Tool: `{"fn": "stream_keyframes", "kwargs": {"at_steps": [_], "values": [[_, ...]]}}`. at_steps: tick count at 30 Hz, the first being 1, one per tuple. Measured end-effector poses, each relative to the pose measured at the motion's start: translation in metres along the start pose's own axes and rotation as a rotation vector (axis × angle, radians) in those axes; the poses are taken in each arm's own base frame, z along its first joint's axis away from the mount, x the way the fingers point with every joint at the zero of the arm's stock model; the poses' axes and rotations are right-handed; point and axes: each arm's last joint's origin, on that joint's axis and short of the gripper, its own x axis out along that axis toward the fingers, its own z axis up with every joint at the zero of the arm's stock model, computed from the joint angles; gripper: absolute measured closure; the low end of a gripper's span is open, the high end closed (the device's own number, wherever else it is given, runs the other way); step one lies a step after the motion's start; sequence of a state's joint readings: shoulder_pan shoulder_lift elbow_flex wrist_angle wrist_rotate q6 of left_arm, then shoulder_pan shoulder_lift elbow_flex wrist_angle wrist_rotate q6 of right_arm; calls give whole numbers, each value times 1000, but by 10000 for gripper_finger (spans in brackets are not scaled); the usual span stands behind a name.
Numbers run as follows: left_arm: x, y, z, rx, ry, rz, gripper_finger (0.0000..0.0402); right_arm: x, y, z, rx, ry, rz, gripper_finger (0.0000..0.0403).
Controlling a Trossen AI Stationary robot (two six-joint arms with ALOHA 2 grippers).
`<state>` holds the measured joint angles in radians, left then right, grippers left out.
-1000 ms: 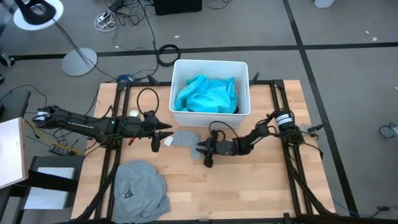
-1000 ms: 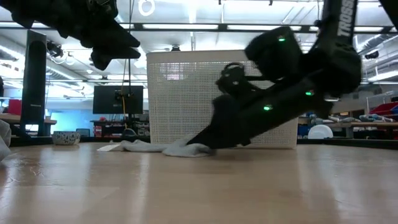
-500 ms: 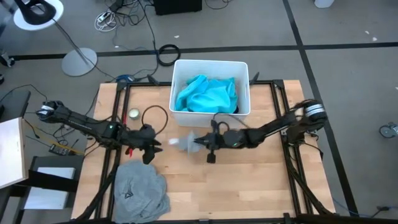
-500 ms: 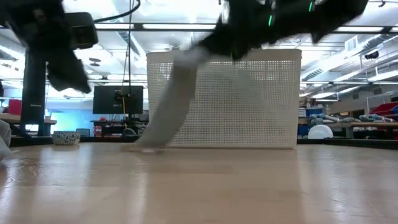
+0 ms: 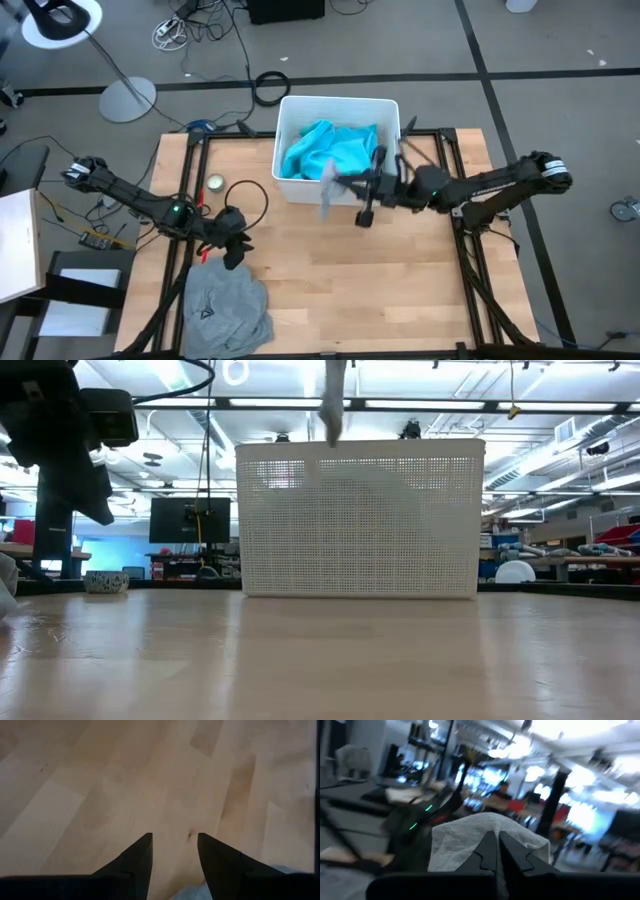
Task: Sort clothes
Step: Put the gray sock into the white laundry bin, then put the gray shirt into the white laundry bin
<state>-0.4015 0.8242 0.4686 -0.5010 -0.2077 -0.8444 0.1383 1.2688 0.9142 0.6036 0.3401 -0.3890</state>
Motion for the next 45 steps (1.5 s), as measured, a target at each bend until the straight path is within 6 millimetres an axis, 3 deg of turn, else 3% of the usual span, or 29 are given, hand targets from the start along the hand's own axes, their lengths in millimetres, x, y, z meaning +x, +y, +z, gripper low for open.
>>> {"fn": "stream_keyframes", "kwargs": {"at_steps": [6,9,12,20,24,30,34,40,45], "values": [[0,1,0,-1,0,9,241,20,-43,26,-153,69,-139,400],[0,1,0,-2,-1,9,241,29,-68,21,-190,210,-251,399],[0,1,0,-3,-1,10,241,32,-89,0,-112,358,-322,395],[0,1,0,0,-16,24,241,20,-132,-62,326,711,-424,379],[0,1,0,1,-19,27,241,17,-139,-88,496,842,-346,356],[0,1,0,0,-28,34,241,22,-137,-112,526,943,-313,291],[0,1,0,0,-27,35,241,19,-138,-103,501,914,-301,256],[0,1,-1,-8,24,1,241,-5,-145,-55,479,792,-296,234],[2,-1,-11,-70,176,-37,241,-32,-135,-16,486,719,-214,237]]}}
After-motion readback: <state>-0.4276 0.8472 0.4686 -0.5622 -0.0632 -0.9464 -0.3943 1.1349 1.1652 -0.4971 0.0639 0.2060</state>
